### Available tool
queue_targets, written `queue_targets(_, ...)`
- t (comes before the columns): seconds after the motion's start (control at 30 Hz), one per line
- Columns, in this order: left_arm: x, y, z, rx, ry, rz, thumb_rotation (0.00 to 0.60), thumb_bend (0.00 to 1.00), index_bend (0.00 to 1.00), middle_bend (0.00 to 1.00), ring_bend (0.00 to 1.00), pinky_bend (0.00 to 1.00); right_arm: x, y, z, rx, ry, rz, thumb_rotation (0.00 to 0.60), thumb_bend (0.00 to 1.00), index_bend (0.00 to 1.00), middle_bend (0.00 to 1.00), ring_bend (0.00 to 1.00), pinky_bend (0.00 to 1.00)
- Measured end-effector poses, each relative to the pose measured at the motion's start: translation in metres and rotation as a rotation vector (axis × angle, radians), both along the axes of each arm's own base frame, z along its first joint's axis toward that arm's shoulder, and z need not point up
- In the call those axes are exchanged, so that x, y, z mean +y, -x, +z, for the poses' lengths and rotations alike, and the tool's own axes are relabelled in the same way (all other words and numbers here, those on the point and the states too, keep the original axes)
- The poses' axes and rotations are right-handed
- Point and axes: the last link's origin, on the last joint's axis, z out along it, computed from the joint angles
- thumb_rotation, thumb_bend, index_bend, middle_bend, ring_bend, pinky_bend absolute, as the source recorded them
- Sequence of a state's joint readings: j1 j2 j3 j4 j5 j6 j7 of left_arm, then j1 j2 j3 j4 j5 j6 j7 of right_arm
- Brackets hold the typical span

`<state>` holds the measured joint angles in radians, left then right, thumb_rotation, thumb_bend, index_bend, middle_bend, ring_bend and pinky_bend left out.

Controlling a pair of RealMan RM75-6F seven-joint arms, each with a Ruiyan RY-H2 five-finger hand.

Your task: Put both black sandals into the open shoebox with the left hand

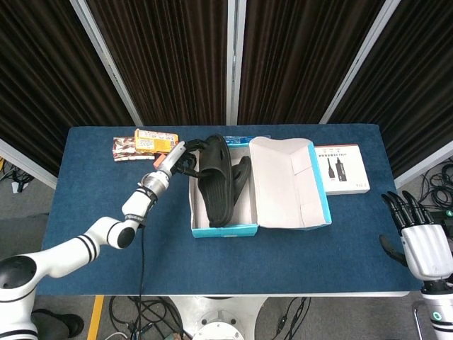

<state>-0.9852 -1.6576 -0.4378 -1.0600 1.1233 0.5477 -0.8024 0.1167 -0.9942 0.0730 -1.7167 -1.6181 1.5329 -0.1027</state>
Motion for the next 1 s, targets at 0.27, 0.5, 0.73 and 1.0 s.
queue_targets(0.27,0.004,0.007,-0.021,0.040,-0.026,0.024,0.600,0.05,0.45,0.41,0.73,0.67,-0.003,0.000,-0.001,0.005,0.001,-0.004,0.600,0.24,0.07,0.10,0.04,0.21)
queue_targets(0.5,0.007,0.021,-0.033,0.079,-0.052,0.040,0.600,0.05,0.45,0.41,0.73,0.65,-0.003,0.000,-0.001,0.004,0.002,-0.005,0.600,0.24,0.07,0.10,0.04,0.21)
queue_targets(0.73,0.006,0.037,-0.041,0.127,-0.072,0.041,0.600,0.05,0.45,0.40,0.70,0.59,-0.002,0.000,0.000,0.004,0.002,-0.005,0.600,0.24,0.07,0.10,0.04,0.21)
queue_targets(1.0,0.000,0.049,-0.049,0.199,-0.093,-0.010,0.600,0.05,0.36,0.32,0.59,0.51,0.000,-0.001,-0.001,0.005,0.002,-0.001,0.600,0.24,0.07,0.10,0.04,0.21)
